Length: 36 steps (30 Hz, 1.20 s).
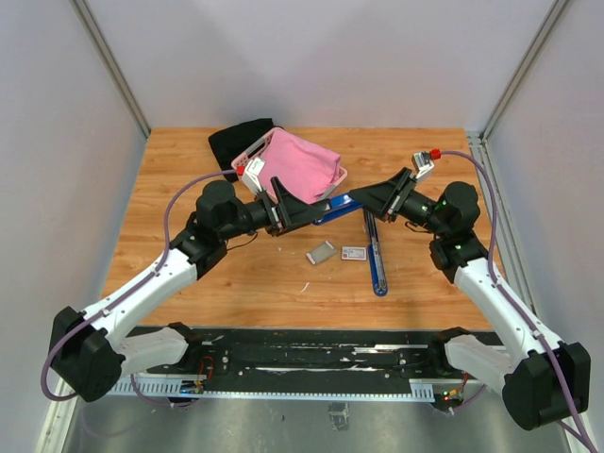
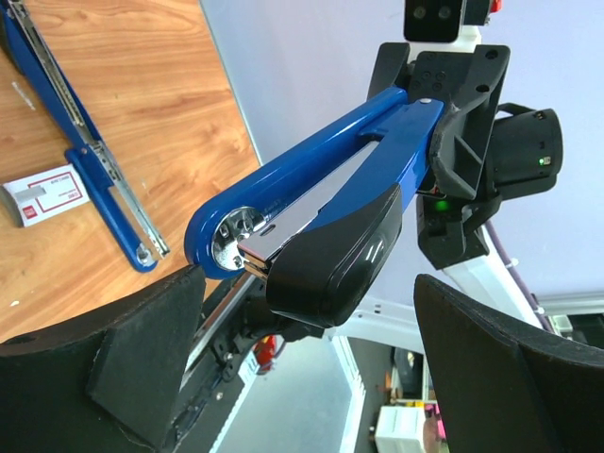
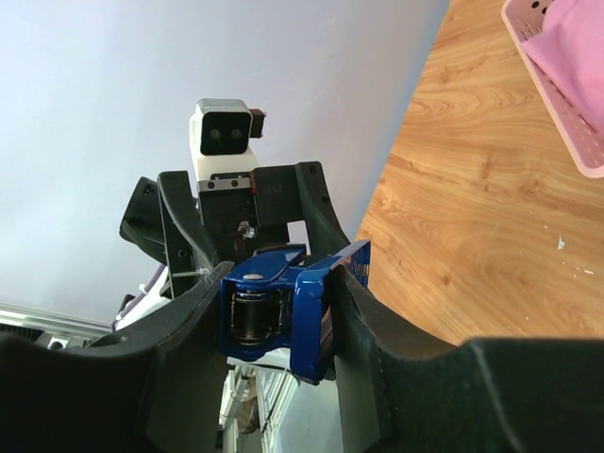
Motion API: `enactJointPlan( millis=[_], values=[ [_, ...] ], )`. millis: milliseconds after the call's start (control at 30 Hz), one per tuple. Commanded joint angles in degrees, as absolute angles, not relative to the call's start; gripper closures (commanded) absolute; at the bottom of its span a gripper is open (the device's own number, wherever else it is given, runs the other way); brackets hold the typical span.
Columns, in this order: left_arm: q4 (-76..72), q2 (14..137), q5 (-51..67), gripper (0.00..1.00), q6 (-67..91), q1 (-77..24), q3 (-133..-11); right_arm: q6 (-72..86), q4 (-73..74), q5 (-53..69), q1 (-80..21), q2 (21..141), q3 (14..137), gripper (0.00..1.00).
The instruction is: Load the staples into the stapler
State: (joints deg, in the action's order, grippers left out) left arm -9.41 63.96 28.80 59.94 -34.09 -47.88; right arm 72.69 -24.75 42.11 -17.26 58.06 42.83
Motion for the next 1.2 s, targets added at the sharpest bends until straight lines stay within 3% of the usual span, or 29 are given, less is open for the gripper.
enactJointPlan(
  millis=[0, 467, 733, 1033, 1167],
  values=[
    [-11.03, 62.94, 30.99, 0.02, 62.44, -34.28, -46.99, 76.91, -32.98, 45.80, -17.01, 56.67, 46.80, 1.00],
    [1.16, 64.29, 28.19, 0.02, 57.81, -34.19, -50.76, 76.63, -32.45, 45.80, -17.11, 56.39, 46.95, 1.00],
    [-16.23, 63.89, 31.60, 0.02, 66.50, -34.19, -45.84, 76.73, -32.45, 46.88, -17.65, 56.83, 47.38, 1.00],
    [-23.81, 66.19, 35.58, 0.03, 67.75, -34.19, -47.59, 76.64, -33.30, 49.39, -20.23, 59.84, 49.89, 1.00],
    [-25.45, 66.23, 36.85, 0.13, 67.48, -34.19, -47.93, 76.36, -32.61, 49.51, -20.30, 60.41, 49.98, 1.00]
  ],
)
